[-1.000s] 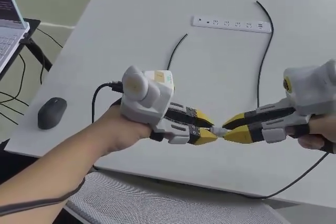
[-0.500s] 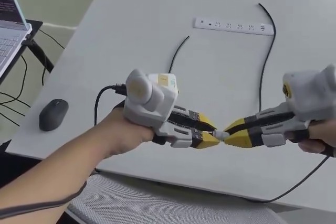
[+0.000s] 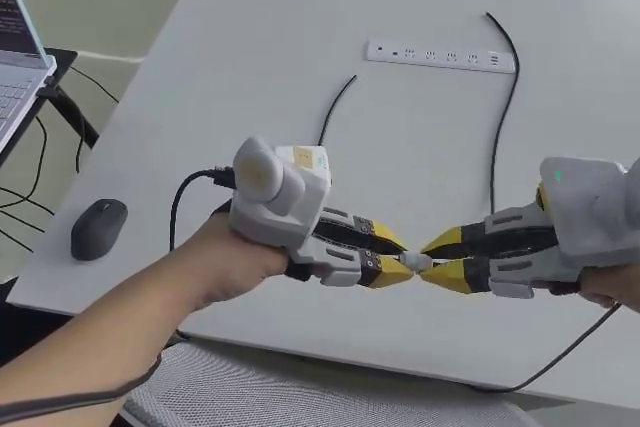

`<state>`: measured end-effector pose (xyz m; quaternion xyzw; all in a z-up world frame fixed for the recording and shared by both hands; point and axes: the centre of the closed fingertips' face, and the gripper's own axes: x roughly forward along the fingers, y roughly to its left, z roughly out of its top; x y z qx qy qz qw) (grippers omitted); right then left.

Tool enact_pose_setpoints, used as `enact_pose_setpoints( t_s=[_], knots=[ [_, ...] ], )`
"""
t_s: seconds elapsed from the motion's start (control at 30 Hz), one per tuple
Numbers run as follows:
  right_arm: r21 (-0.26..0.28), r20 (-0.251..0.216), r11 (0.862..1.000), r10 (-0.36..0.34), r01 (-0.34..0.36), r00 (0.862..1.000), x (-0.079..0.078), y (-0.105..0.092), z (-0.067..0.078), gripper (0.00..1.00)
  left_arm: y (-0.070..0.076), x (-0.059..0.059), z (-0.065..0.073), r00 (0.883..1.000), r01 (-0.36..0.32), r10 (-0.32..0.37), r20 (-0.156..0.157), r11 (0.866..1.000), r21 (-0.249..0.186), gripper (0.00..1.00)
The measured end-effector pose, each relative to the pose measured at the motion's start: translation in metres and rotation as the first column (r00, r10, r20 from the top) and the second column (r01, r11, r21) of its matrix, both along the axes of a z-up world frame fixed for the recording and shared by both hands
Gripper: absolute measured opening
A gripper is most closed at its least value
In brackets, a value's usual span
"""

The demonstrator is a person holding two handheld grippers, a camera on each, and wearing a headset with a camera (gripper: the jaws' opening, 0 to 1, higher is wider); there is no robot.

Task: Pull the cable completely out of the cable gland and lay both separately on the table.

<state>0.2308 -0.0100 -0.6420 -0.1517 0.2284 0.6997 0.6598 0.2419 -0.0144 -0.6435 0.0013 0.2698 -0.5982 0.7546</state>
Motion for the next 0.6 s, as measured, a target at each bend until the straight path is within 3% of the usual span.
enact_pose_setpoints(
  t_s=[0.13,0.17,0.33,0.43,0.6],
  knots=[
    [-0.039,0.168,0.999,0.010,-0.004,0.986,0.0008,0.0000,0.0020,0.08,0.0005,0.0004,0.0021,1.000,-0.011,0.010,-0.009,1.000,-0.013,0.15],
    [-0.046,0.192,0.999,0.011,-0.002,0.981,0.0007,-0.0001,0.0023,0.08,0.0003,0.0004,0.0031,1.000,-0.014,0.014,-0.013,1.000,-0.021,0.15],
    [-0.112,0.342,0.994,0.049,-0.011,0.938,0.0030,-0.0030,0.0030,0.08,-0.0007,0.0004,0.0045,0.999,-0.027,0.026,-0.029,0.999,-0.036,0.15],
    [-0.119,0.380,0.993,0.057,-0.012,0.923,0.0023,-0.0040,0.0039,0.08,-0.0021,0.0008,0.0062,0.999,-0.033,0.032,-0.032,0.999,-0.043,0.15],
    [-0.125,0.388,0.992,0.053,-0.005,0.920,0.0037,-0.0065,0.0014,0.08,-0.0054,-0.0008,0.0058,0.999,-0.033,0.031,-0.036,0.999,-0.033,0.15]
  ],
)
